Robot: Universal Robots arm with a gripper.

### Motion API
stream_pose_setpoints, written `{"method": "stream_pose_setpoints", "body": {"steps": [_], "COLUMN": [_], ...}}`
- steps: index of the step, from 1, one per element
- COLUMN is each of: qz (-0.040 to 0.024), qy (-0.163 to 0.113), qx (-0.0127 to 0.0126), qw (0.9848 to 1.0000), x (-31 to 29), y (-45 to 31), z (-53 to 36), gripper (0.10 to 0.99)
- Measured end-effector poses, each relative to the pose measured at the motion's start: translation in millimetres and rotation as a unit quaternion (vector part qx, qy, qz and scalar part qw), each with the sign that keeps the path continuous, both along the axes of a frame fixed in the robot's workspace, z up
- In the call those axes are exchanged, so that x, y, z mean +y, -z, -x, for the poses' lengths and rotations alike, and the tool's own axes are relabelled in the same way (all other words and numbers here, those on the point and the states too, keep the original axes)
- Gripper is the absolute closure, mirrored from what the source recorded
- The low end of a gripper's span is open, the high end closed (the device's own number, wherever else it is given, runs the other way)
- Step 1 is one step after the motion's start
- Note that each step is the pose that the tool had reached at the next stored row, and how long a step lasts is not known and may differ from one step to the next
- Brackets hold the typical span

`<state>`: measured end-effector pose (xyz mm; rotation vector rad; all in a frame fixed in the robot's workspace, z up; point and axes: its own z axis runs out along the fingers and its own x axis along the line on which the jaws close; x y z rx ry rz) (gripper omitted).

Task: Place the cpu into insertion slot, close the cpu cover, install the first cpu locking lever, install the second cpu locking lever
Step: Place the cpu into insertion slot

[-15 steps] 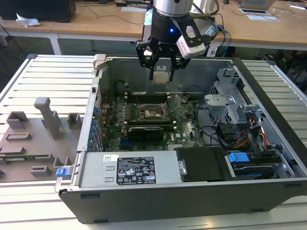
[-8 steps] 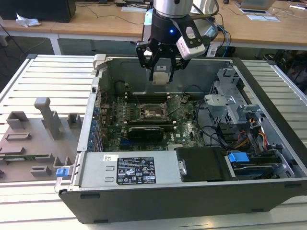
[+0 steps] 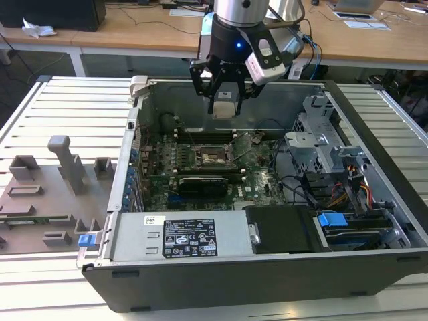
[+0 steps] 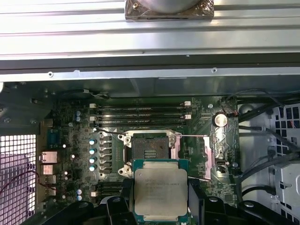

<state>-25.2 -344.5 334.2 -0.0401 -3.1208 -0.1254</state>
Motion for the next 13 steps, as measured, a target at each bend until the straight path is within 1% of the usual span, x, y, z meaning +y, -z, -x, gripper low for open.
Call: {"method": "stream_pose_setpoints", "body": {"steps": [13], "qz": [0.0], "qy": [0.0], "qx": [0.0], "qw": [1.0], "x": [0.0], "y": [3.5], "z": [0.0], "gripper": [0.541]}}
